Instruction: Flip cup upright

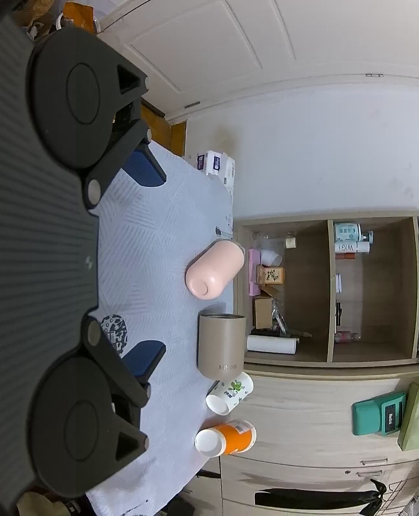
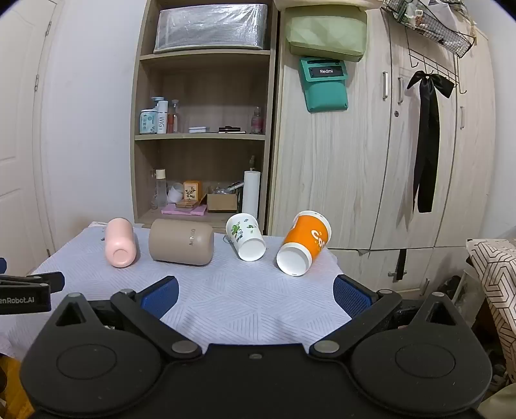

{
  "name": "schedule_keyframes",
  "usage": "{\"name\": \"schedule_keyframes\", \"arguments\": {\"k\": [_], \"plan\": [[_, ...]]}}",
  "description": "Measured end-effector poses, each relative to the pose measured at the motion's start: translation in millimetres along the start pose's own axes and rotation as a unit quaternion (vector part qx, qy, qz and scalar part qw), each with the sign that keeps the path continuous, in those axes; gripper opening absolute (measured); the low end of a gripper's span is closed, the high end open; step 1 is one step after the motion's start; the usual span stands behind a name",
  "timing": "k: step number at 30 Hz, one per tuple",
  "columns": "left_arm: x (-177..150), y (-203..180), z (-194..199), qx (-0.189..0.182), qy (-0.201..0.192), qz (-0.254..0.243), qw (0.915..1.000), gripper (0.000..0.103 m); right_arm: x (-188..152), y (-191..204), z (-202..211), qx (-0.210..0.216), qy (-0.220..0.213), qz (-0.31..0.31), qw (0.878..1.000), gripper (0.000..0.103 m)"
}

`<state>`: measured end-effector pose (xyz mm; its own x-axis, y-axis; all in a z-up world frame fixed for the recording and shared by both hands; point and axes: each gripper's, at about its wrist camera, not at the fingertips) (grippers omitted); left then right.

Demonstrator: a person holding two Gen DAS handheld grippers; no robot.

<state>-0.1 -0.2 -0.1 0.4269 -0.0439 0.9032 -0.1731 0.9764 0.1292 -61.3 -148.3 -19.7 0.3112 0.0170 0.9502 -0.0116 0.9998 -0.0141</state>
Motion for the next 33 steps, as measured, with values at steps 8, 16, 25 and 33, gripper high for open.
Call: {"name": "schedule_keyframes", "arguments": {"k": [8, 16, 25, 33], "plan": [[-1, -3, -9, 0.014, 0.021, -0.006, 0.9997, 0.103, -1, -4, -4, -0.008, 0.017, -0.007, 1.0, 0.103], [-3, -7, -10, 0.002, 0.035, -0.012, 0.9993, 0.103, -3, -9, -8, -0.014, 0.029, -0.02, 0.999, 0.103], [-1, -7, -12, -0.004, 0.043, -0.006, 0.999, 0.103, -3, -9, -12, -0.02, 0.035, -0.022, 0.999, 0.103], [0, -7, -11, -0.005, 0.044, -0.012, 0.9989, 0.103, -2, -12, -10, -0.02, 0.031, -0.024, 0.999, 0.103]]}}
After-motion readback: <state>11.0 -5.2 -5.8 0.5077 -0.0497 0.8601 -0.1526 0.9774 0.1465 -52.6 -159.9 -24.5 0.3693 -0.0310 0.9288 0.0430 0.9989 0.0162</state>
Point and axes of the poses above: each gripper's, at about its wrist camera, not at the fingertips, and z roughly against the way its jaws point, y to its left, x to its top, and after that the axes turned 12 degrees about x, right-handed
